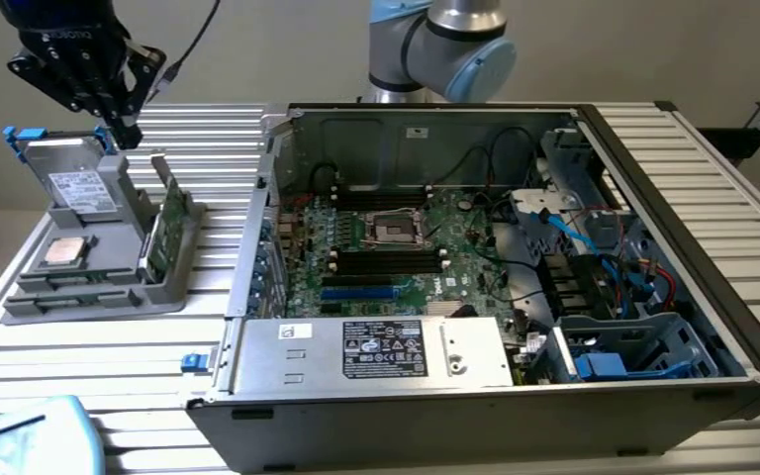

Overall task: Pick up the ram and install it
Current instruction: 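Reach for the ram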

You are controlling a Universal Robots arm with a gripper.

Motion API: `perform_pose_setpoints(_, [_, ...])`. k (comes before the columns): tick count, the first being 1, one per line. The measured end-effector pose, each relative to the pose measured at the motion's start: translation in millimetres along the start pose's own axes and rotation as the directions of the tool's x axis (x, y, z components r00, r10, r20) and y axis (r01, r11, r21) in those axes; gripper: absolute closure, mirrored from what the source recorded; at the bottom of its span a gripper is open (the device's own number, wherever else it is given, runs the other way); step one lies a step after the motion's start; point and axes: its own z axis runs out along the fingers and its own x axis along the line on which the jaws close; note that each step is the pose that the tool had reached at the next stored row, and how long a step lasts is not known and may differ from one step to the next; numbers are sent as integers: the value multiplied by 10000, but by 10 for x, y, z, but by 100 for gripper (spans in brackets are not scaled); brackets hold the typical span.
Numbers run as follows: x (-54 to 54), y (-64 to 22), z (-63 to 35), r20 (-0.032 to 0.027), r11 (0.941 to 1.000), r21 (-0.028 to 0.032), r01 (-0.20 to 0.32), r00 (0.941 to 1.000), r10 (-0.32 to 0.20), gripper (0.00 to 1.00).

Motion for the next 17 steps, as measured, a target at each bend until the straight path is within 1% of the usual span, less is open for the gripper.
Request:
perform_pose_setpoints(9, [411,-31,29,-2,10000,0,-1,10000,1,89])
perform_pose_setpoints(15, [684,-77,55,-76,10000,-2,-4,10000,4,89])
perform_pose_setpoints(17, [763,-107,63,-83,10000,-4,-4,10000,4,89])
